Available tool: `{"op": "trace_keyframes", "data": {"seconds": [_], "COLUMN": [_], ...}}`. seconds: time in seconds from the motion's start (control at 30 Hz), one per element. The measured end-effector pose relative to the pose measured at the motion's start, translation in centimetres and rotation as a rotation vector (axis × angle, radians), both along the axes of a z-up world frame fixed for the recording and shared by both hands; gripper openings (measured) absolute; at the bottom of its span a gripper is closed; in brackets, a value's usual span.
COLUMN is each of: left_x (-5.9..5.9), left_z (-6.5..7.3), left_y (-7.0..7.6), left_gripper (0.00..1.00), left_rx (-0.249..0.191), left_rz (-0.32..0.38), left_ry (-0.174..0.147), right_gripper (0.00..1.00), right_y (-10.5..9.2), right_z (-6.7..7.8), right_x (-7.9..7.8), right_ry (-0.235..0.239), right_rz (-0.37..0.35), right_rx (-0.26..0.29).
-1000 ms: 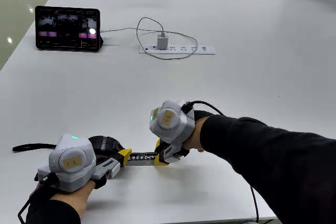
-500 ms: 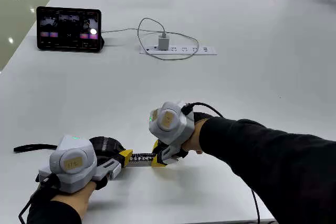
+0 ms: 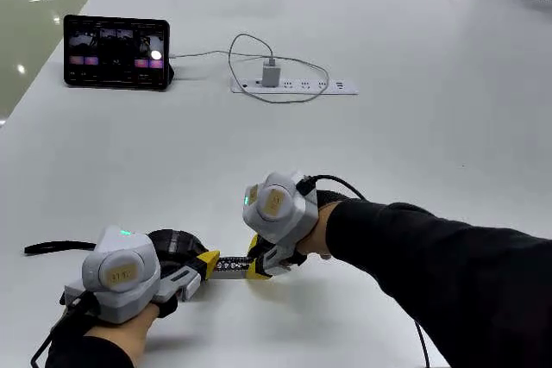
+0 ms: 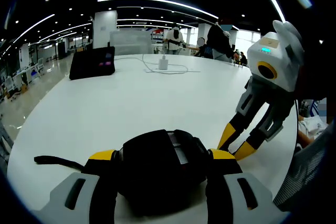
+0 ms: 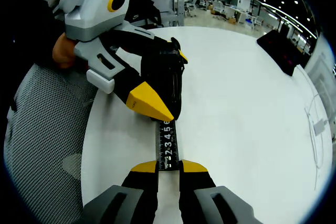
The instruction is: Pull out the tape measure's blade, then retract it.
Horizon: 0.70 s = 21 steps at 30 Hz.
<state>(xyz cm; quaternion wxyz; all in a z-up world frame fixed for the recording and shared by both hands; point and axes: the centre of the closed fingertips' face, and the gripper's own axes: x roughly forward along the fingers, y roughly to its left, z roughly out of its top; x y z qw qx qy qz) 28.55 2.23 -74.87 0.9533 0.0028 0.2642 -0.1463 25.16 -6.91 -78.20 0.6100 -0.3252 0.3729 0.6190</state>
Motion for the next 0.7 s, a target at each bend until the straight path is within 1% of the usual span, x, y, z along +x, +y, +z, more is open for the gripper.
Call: {"op": "trace_keyframes", "data": {"seconds": [0.7], "left_x": [0.0], "left_z": [0.0], "left_y": [0.0], "left_gripper": [0.64], "left_rx": [-0.005], "left_rz": [0.002], "left_ry": [0.001], "right_gripper": [0.11], "right_y": [1.1], "right_z": [0.0], "right_x": [-0.1], "right_ry": [0.004], "right_rz": [-0.002], "right_rx": [0.033]}}
